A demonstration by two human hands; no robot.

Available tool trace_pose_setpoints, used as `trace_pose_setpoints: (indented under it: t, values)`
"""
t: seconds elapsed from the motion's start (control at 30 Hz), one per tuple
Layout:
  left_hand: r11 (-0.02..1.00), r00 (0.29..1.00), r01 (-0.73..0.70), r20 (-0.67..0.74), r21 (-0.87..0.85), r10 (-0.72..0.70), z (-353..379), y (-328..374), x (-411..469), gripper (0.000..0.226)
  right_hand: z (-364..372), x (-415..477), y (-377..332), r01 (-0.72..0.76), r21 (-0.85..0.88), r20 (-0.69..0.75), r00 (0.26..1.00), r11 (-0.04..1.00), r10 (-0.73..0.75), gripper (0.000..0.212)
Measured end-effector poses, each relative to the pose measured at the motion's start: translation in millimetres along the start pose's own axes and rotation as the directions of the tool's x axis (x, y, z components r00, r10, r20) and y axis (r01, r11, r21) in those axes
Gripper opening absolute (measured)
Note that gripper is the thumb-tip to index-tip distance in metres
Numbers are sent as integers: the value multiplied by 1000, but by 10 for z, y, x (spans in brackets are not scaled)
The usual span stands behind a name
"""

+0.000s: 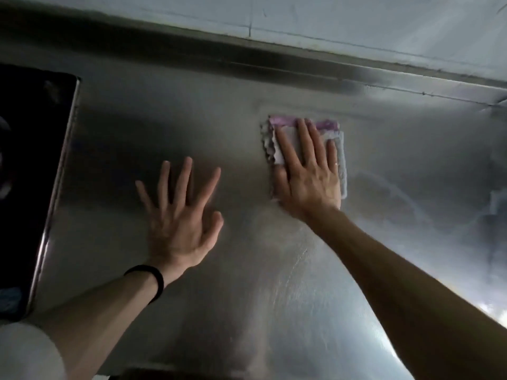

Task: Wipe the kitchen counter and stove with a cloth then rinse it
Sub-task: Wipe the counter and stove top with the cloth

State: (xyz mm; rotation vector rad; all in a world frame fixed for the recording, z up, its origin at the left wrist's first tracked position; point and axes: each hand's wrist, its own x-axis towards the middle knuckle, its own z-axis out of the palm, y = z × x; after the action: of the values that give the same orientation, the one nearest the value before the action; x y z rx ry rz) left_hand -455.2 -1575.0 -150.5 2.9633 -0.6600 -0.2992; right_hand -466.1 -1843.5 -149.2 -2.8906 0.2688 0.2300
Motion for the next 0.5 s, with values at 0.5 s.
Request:
trace_pose_setpoints:
  t: [0.5]
  values:
    - [999,1000,23,-9,45,-23,1,42,39,82,222,-1087,-480,-130,70,-61,989,989,134,63]
